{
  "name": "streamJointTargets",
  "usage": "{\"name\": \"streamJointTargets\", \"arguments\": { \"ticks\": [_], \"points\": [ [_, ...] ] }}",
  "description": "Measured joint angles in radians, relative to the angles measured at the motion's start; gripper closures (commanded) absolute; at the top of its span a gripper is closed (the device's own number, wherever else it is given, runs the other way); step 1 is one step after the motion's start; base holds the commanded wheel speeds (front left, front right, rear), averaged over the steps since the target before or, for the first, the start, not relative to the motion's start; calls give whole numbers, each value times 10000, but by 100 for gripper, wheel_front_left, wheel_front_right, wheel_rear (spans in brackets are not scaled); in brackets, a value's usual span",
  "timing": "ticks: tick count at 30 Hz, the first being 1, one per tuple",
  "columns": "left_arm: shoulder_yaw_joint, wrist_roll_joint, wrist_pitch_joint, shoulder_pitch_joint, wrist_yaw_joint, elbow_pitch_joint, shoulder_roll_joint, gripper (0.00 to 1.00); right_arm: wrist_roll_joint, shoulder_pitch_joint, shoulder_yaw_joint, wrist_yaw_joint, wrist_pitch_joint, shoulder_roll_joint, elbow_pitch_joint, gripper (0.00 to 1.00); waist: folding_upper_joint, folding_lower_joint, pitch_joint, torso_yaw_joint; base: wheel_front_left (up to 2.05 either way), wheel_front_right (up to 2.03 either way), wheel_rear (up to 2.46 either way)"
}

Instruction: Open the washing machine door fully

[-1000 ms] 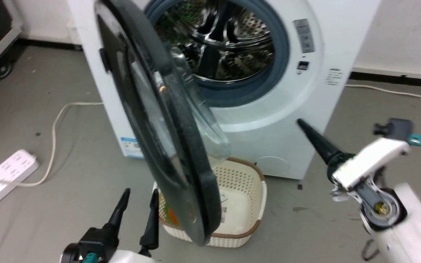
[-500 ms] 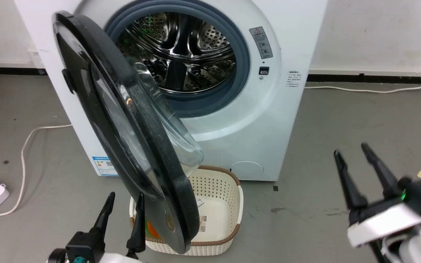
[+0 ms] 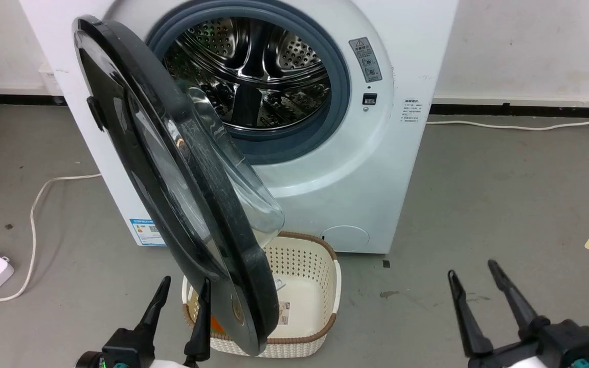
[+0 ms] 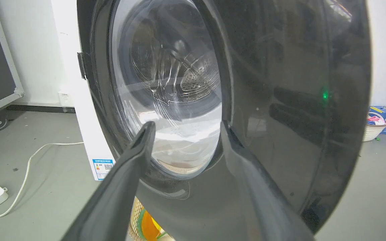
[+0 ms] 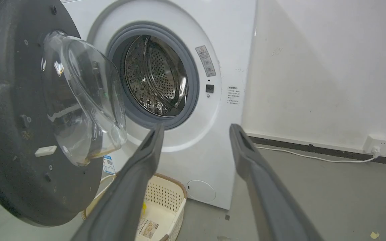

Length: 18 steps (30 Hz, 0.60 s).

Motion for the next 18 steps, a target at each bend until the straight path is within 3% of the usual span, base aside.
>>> {"name": "streamJointTargets", "arguments": {
  "ticks": [7, 8, 9, 18],
  "points": [
    [-104, 10, 0, 2, 4, 2, 0, 0, 77, 55, 63, 0, 0, 48, -17, 0, 0, 0, 24, 61, 0, 0, 0],
    [-144, 10, 0, 2, 2, -6, 0, 86, 84, 55, 69, 0, 0, 50, -17, 0, 0, 1, 27, 65, 0, 0, 0],
    [-182, 10, 0, 2, 0, -23, 0, 100, 88, 55, 77, 0, 0, 54, -17, 0, 0, 0, 31, 69, 0, 0, 0],
    [272, -79, -2, -41, 140, -1101, 0, 100, 453, 40, 79, 0, 0, 65, -15, 0, 0, 0, 4, 106, 0, 0, 0]
  ]
}}
